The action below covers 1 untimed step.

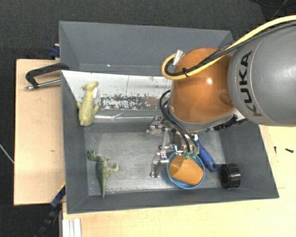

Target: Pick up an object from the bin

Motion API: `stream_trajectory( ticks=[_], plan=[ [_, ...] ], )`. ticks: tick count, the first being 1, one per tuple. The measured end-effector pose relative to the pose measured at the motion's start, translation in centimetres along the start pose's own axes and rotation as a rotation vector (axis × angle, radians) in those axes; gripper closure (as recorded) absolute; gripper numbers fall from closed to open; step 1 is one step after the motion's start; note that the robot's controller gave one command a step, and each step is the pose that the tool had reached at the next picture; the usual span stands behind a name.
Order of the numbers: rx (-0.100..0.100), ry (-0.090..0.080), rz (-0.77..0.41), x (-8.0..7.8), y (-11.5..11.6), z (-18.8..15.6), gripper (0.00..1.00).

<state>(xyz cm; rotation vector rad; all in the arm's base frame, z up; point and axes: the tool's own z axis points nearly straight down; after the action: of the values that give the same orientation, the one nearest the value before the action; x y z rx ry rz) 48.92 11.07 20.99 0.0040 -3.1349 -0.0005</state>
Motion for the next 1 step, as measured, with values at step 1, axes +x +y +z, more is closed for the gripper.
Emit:
stream_trajectory(
  ticks=[1],
  plan=[
    [0.000,-0.017,-0.214,-4.41,-1.52,-5.10,0.00]
  ],
)
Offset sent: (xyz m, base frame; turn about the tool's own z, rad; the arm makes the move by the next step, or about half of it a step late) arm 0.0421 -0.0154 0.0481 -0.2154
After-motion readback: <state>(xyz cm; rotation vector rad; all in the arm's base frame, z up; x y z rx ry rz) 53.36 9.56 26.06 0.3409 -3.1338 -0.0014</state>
